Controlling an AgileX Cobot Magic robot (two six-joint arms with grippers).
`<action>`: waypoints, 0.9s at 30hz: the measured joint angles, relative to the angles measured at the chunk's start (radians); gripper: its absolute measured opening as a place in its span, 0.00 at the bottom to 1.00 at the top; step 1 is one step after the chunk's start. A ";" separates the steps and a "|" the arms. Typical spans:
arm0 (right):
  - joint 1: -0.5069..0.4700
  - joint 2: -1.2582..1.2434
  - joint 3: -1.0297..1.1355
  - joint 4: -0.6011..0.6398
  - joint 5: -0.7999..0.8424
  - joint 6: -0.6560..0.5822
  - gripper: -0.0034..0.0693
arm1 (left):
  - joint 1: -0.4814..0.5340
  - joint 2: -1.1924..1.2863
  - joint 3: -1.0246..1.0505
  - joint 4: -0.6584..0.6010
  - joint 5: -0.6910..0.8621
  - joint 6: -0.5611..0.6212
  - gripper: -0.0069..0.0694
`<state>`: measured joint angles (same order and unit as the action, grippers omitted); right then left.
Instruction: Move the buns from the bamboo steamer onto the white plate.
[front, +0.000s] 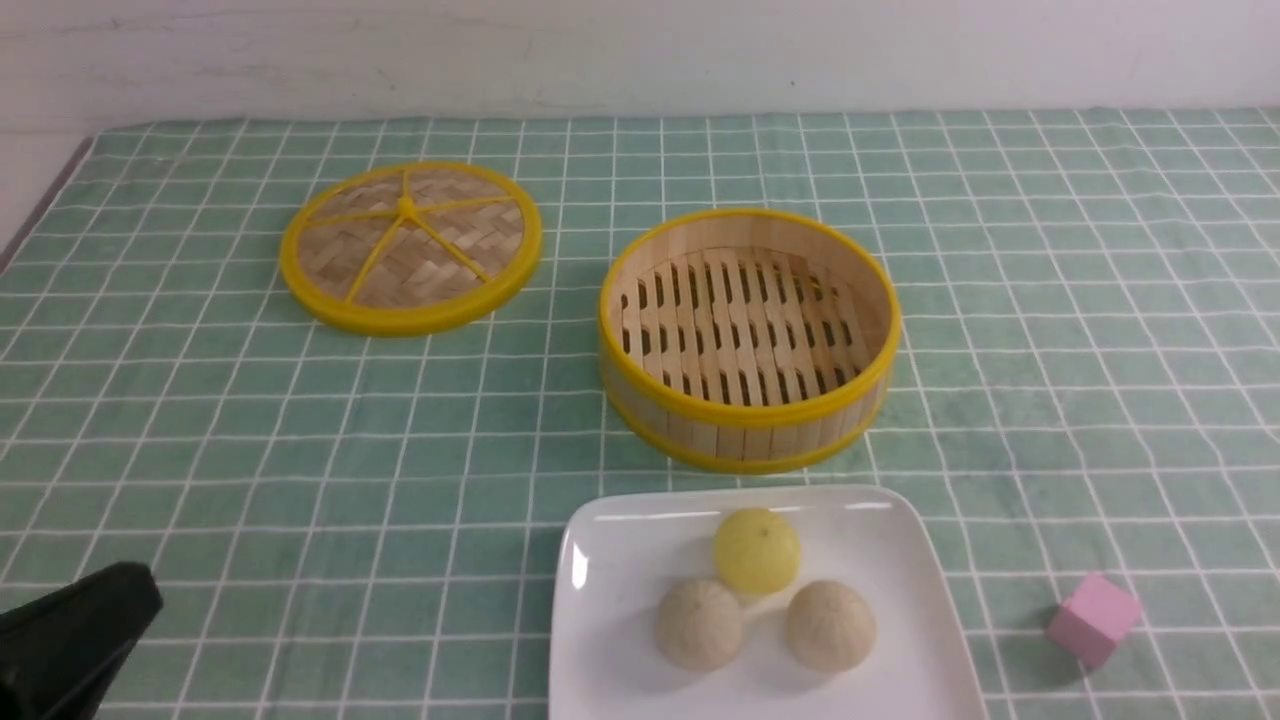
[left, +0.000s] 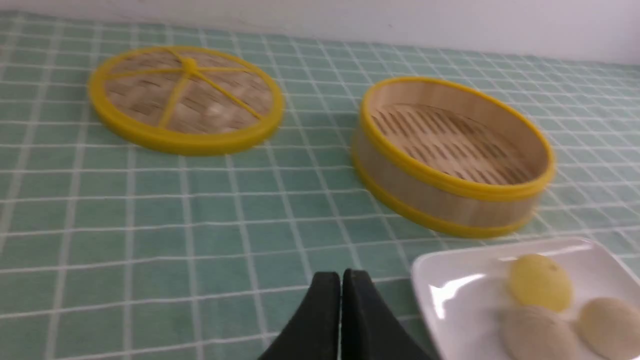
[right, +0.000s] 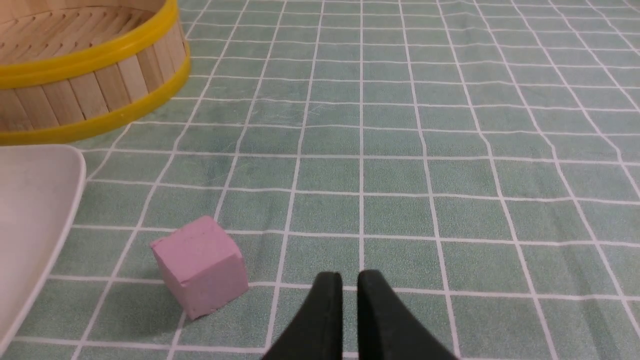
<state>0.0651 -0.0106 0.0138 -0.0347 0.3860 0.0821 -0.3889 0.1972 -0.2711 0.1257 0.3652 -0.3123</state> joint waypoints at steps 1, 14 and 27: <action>0.000 0.000 0.000 0.000 0.000 0.000 0.16 | 0.082 -0.053 0.047 -0.010 -0.016 0.049 0.13; 0.000 0.000 0.000 0.000 0.000 0.000 0.18 | 0.409 -0.208 0.289 -0.028 -0.014 0.101 0.15; 0.000 0.000 0.000 0.000 0.001 0.000 0.21 | 0.411 -0.209 0.297 -0.034 0.002 0.093 0.16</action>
<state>0.0651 -0.0106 0.0138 -0.0347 0.3868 0.0821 0.0222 -0.0114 0.0255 0.0913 0.3671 -0.2192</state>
